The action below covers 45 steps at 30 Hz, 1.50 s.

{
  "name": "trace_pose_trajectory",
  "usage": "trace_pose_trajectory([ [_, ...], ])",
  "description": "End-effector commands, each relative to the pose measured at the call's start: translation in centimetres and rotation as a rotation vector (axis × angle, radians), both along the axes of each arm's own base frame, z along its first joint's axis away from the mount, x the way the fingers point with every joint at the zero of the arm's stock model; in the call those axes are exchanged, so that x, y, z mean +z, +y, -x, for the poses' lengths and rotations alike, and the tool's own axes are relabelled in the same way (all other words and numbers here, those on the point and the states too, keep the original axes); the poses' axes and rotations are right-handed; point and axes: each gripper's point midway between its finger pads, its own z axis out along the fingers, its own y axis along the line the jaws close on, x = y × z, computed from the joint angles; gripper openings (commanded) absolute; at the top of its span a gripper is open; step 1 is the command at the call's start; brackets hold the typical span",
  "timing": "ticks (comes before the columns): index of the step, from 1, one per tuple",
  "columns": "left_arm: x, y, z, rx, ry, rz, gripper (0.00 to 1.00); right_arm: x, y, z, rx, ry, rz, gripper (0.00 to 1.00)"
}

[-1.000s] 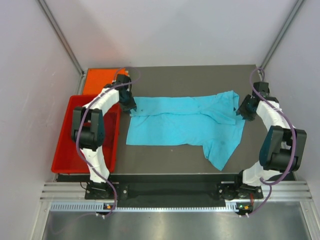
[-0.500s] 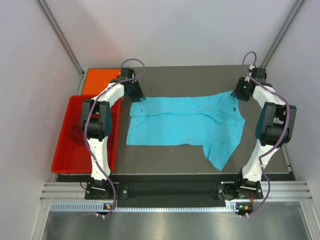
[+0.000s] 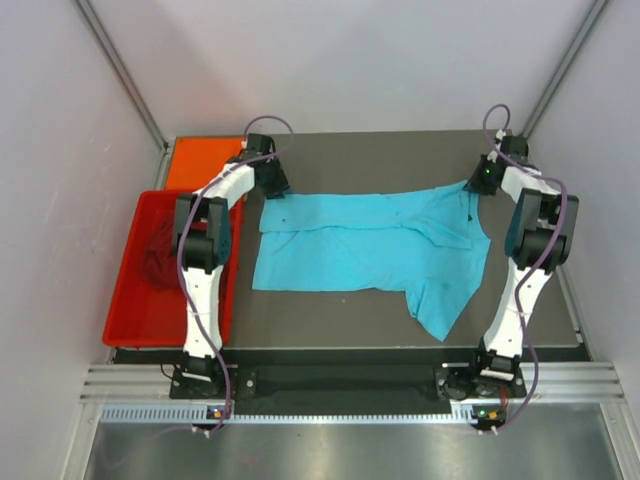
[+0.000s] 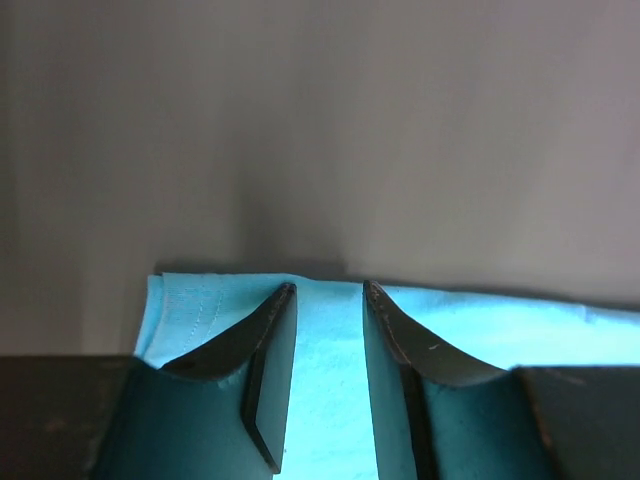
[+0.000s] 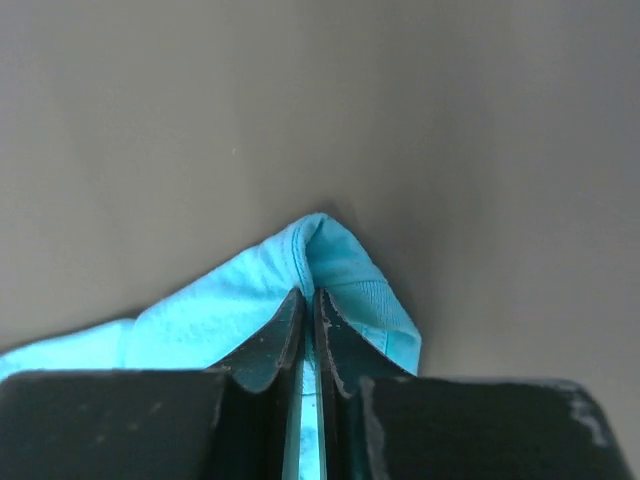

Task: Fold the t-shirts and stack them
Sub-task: Fold the tshirt

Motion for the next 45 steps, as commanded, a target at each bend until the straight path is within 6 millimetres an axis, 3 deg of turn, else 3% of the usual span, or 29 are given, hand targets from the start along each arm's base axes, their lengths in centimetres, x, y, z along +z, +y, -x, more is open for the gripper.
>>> trace_pose_trajectory([
  [1,-2.5,2.2,0.3,0.074,0.054,-0.114,0.38,1.5,-2.4,-2.2,-0.110,-0.108,-0.020,0.00],
  [3,-3.1,3.5,0.3,0.124,0.068,-0.178,0.38,2.5,-3.0,-3.1,-0.147,-0.174,-0.046,0.00],
  [4,-3.1,3.8,0.3,0.140,0.077,-0.192,0.37,2.0,-2.9,-2.7,-0.182,-0.173,-0.081,0.00],
  [5,-3.4,4.3,0.3,0.159,0.084,-0.216,0.37,3.4,-3.6,-3.5,-0.211,-0.245,-0.088,0.00],
  [6,-3.4,4.5,0.1,0.177,0.085,-0.221,0.37,2.7,-3.6,-3.0,-0.240,-0.241,-0.111,0.00],
  [9,-3.3,5.1,-0.5,0.220,0.075,-0.237,0.37,3.4,-4.2,-3.7,-0.302,-0.303,-0.194,0.00],
  [14,-3.2,4.6,-2.3,0.250,0.033,-0.203,0.37,2.1,-3.6,-5.2,-0.303,-0.300,-0.273,0.00],
  [18,-3.2,4.0,-3.8,0.254,0.014,-0.174,0.37,2.5,-3.7,-6.5,-0.286,-0.323,-0.268,0.02],
  [20,-2.5,3.5,-4.5,0.236,-0.011,-0.150,0.37,2.2,-3.7,-6.6,-0.274,-0.302,-0.245,0.09],
  [22,-1.5,3.1,-5.1,0.208,-0.047,-0.137,0.38,3.4,-3.9,-6.9,-0.265,-0.310,-0.217,0.15],
  [24,0.7,2.3,-5.4,0.164,-0.088,-0.111,0.38,5.0,-4.6,-6.4,-0.300,-0.281,-0.173,0.22],
  [26,3.3,1.7,-5.3,0.129,-0.123,-0.084,0.39,5.8,-5.6,-4.6,-0.365,-0.191,-0.113,0.32],
  [28,4.9,1.6,-4.7,0.105,-0.135,-0.087,0.40,8.6,-6.9,-3.8,-0.424,-0.185,-0.054,0.37],
  [29,7.1,1.6,-4.4,0.099,-0.165,-0.087,0.40,8.5,-6.9,-2.3,-0.449,-0.119,-0.040,0.41],
  [31,8.0,1.5,-3.3,0.080,-0.166,-0.101,0.40,11.0,-7.6,-0.6,-0.528,-0.107,-0.024,0.40],
  [32,10.0,1.5,-2.7,0.076,-0.193,-0.101,0.40,10.9,-7.1,0.9,-0.545,-0.054,-0.030,0.39],
  [33,10.5,1.5,-2.1,0.070,-0.196,-0.106,0.40,10.6,-6.6,2.1,-0.562,-0.019,-0.035,0.39],
  [34,9.8,1.2,-0.9,0.056,-0.174,-0.114,0.40,12.2,-6.5,3.3,-0.612,-0.024,-0.040,0.39],
  [35,11.5,1.0,-0.2,0.049,-0.205,-0.107,0.40,11.7,-5.3,4.9,-0.626,0.032,-0.039,0.39],
  [36,11.5,0.7,0.4,0.038,-0.203,-0.105,0.40,10.6,-4.4,6.5,-0.634,0.082,-0.044,0.39],
  [37,10.2,0.2,1.8,0.014,-0.171,-0.101,0.40,10.5,-3.5,7.4,-0.663,0.097,-0.069,0.39],
  [38,11.0,-0.5,2.5,-0.010,-0.186,-0.073,0.40,11.4,-2.1,8.5,-0.659,0.098,-0.079,0.39],
  [39,10.8,-0.8,3.1,-0.019,-0.180,-0.064,0.40,10.0,-1.0,10.0,-0.659,0.142,-0.087,0.38],
  [40,9.3,-1.3,4.4,-0.046,-0.142,-0.050,0.40,11.0,0.0,10.6,-0.663,0.120,-0.118,0.38],
  [41,9.5,-1.7,5.0,-0.064,-0.146,-0.031,0.40,11.1,1.8,10.7,-0.632,0.112,-0.139,0.38],
  [42,9.2,-2.1,5.2,-0.075,-0.152,-0.011,0.40,9.7,2.8,11.8,-0.623,0.140,-0.148,0.38],
  [44,7.5,-2.6,6.5,-0.096,-0.111,0.013,0.40,10.5,5.0,12.0,-0.613,0.093,-0.188,0.37],
  [45,7.1,-2.5,6.7,-0.095,-0.106,0.014,0.40,9.4,5.7,12.8,-0.613,0.112,-0.192,0.36],
])
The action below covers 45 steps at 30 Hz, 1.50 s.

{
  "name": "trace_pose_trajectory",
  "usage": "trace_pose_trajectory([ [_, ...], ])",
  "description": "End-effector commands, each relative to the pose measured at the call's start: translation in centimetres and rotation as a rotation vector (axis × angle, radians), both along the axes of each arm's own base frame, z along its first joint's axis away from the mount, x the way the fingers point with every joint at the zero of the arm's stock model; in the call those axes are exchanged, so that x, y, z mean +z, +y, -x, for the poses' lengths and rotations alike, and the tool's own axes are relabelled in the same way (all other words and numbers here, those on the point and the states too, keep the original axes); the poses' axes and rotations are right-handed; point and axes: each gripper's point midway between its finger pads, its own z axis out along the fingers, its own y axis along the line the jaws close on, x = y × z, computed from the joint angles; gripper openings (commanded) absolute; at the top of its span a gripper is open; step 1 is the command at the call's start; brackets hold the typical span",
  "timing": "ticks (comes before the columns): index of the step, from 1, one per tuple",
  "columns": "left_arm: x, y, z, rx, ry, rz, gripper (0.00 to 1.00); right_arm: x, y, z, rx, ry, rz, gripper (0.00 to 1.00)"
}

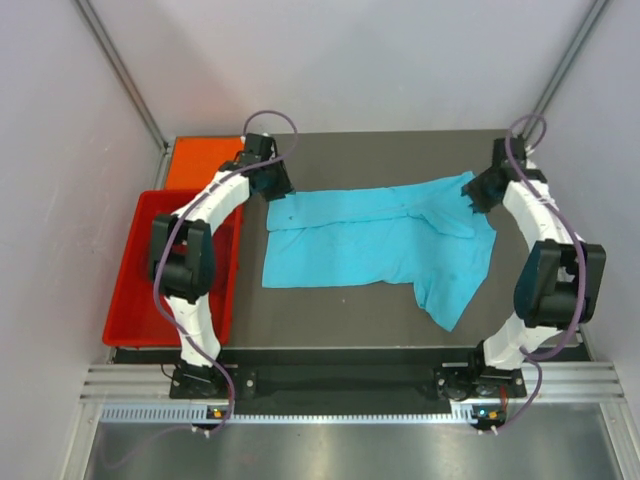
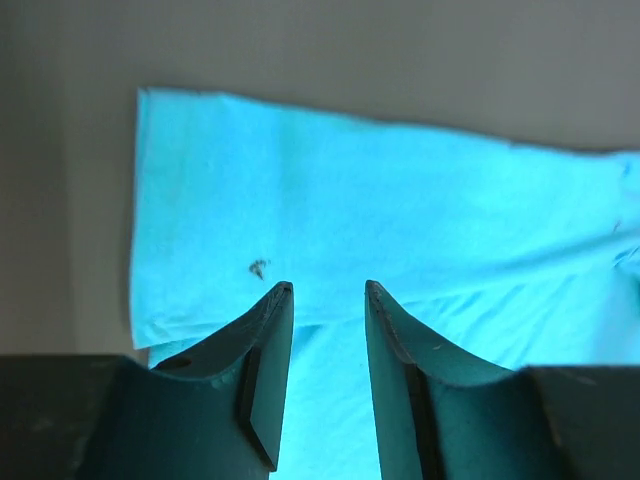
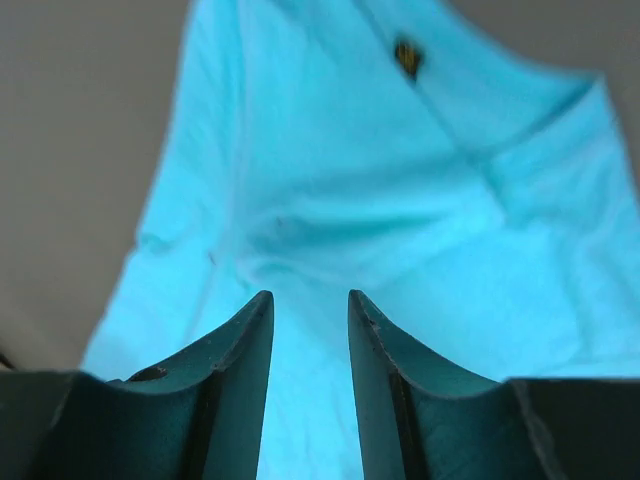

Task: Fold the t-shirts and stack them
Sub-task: Fold the tshirt

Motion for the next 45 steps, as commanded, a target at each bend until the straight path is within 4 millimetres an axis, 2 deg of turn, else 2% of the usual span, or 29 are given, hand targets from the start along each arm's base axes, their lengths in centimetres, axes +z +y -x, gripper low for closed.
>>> trace_pose_trajectory([
  [1,-2.1,-0.8,1.1,-0.051,0.026,0.036,0.40,-1.2,3.0,1.8,-0.052,0.001,-0.068,0.36],
  [2,-2.8,-0.7,1.1,-0.047,0.038,0.026,0.40,-1.3,3.8,1.7,-0.047,-0.015,-0.069,0.35],
  [3,-3.4,-0.5,1.2,-0.048,0.050,0.018,0.40,-2.3,3.8,2.2,-0.061,0.000,-0.073,0.35],
  [4,-3.8,-0.5,1.3,-0.046,0.064,0.012,0.39,-2.5,5.2,2.2,-0.043,-0.003,-0.084,0.34],
  [5,-4.6,-0.4,1.3,-0.044,0.082,0.003,0.39,-2.7,5.8,1.9,-0.033,-0.016,-0.091,0.33],
  [11,-6.1,-0.3,1.6,-0.040,0.125,-0.008,0.39,-5.4,7.4,2.2,-0.007,0.005,-0.109,0.26],
  [15,-6.2,0.0,1.6,-0.034,0.127,-0.024,0.39,-7.0,7.3,2.6,-0.029,0.014,-0.115,0.26],
  [28,-6.5,0.5,1.6,-0.026,0.138,-0.048,0.38,-10.5,6.7,1.6,-0.063,0.049,-0.084,0.25],
  [37,-7.9,1.0,1.7,-0.006,0.167,-0.079,0.37,-12.1,5.8,1.2,-0.071,0.083,-0.027,0.27],
  [42,-8.2,1.1,1.8,-0.002,0.180,-0.087,0.36,-12.1,5.6,1.0,-0.069,0.091,-0.014,0.29],
  [43,-8.2,1.3,1.8,0.002,0.180,-0.091,0.37,-12.3,5.5,1.2,-0.071,0.107,-0.008,0.27],
  [44,-8.3,1.2,1.8,0.002,0.182,-0.091,0.36,-12.3,5.5,1.2,-0.072,0.109,-0.007,0.11],
  [45,-8.3,1.3,1.8,0.001,0.182,-0.093,0.36,-12.3,5.4,1.2,-0.071,0.112,-0.005,0.03],
])
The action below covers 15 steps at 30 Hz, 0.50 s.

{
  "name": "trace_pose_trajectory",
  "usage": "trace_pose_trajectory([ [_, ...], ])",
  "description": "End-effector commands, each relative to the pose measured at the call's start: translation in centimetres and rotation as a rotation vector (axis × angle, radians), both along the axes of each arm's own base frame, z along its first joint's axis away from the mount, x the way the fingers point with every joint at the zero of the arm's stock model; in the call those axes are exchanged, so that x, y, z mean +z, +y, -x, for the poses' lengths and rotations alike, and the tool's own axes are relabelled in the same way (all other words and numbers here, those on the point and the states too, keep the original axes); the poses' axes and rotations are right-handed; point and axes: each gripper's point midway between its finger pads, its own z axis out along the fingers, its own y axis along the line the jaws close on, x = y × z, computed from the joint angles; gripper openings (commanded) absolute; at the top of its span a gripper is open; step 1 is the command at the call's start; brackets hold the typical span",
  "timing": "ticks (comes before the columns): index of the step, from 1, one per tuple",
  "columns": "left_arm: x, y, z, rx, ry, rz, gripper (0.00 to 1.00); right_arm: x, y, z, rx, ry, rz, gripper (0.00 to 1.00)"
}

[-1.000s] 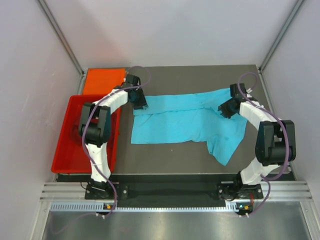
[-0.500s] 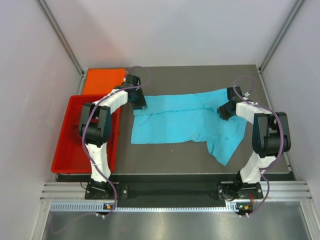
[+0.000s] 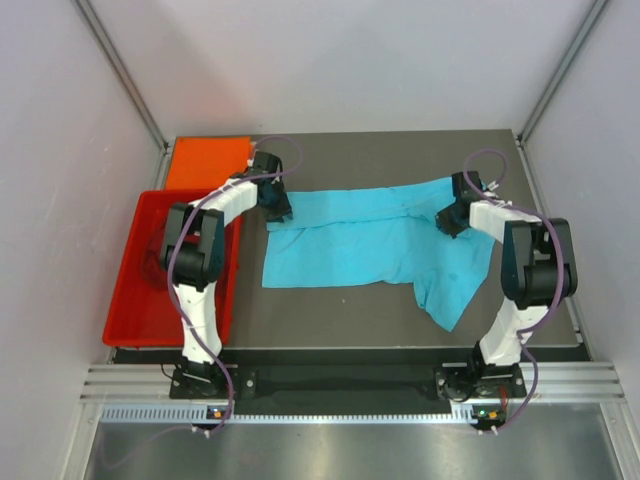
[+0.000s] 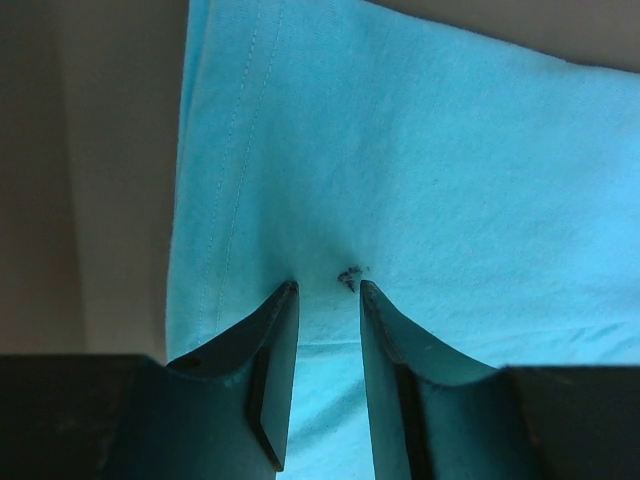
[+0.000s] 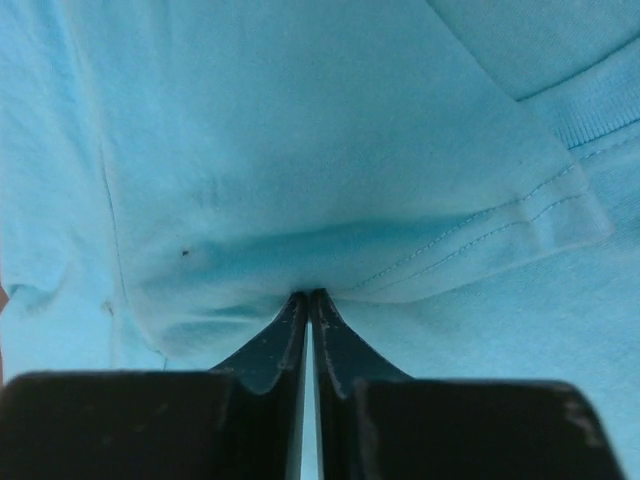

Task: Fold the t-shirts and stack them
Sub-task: Fold the tshirt

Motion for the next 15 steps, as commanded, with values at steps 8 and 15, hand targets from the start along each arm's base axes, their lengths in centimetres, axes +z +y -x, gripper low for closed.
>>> trace_pose_trajectory([
  [8,0.0,1.1,-0.5,0.026,0.002,-0.050,0.36,3.1,-0.9,-0.1,0.022,0.017,0.090,0.00],
  [15,-0.7,2.0,-0.4,0.049,0.019,-0.098,0.36,4.5,0.0,2.3,0.058,0.037,0.045,0.00],
])
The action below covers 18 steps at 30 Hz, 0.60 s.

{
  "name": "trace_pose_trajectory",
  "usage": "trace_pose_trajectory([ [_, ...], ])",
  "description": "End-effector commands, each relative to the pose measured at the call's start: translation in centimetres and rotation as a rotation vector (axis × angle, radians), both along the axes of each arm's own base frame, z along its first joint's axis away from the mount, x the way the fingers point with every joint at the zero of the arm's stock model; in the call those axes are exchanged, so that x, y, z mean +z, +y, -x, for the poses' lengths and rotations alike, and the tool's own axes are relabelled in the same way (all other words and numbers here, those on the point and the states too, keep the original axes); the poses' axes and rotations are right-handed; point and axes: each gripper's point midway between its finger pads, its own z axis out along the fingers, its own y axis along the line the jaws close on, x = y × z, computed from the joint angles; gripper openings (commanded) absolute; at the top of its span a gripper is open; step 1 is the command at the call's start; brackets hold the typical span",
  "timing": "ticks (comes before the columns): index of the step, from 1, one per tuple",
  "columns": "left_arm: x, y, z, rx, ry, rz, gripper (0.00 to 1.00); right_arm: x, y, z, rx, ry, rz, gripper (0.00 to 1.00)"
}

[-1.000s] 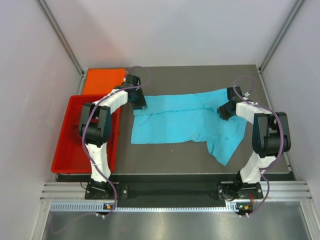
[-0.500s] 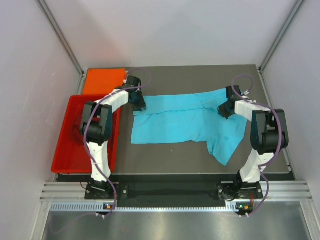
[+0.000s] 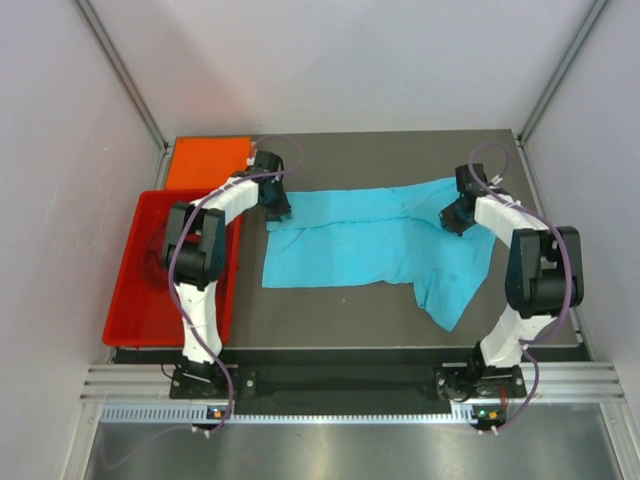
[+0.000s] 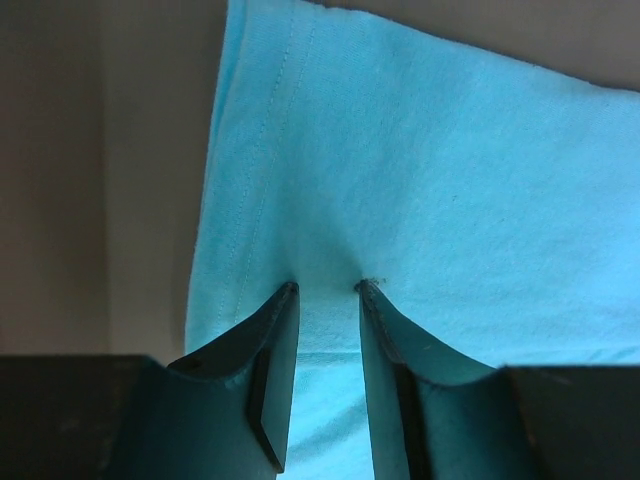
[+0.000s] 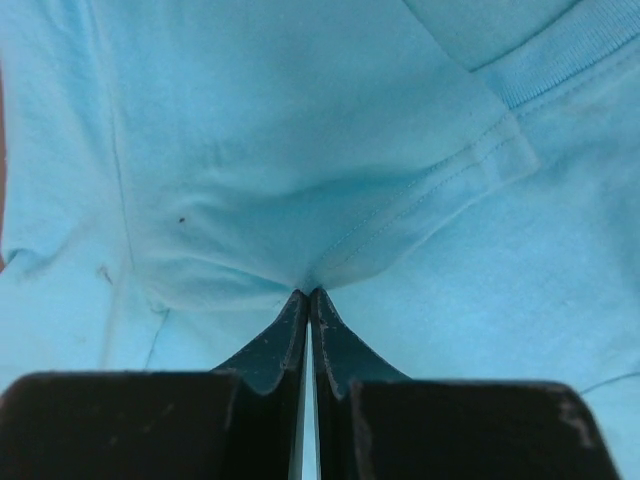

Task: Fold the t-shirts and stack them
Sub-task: Fold the tshirt

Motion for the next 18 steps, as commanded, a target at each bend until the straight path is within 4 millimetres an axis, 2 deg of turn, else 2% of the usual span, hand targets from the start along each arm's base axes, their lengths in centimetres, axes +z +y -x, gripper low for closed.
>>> trace_pose_trajectory([
  [1,-0.5,1.2,0.0,0.023,0.018,-0.058,0.36,2.5,0.9,1.2,0.034,-0.021,-0.014,0.00],
  [6,-0.1,1.4,-0.1,0.027,0.016,-0.063,0.36,1.2,0.4,3.3,0.015,0.041,0.013,0.00],
  [18,-0.4,1.5,0.4,0.040,0.037,-0.065,0.36,1.7,-0.8,4.2,-0.001,0.079,0.093,0.00],
])
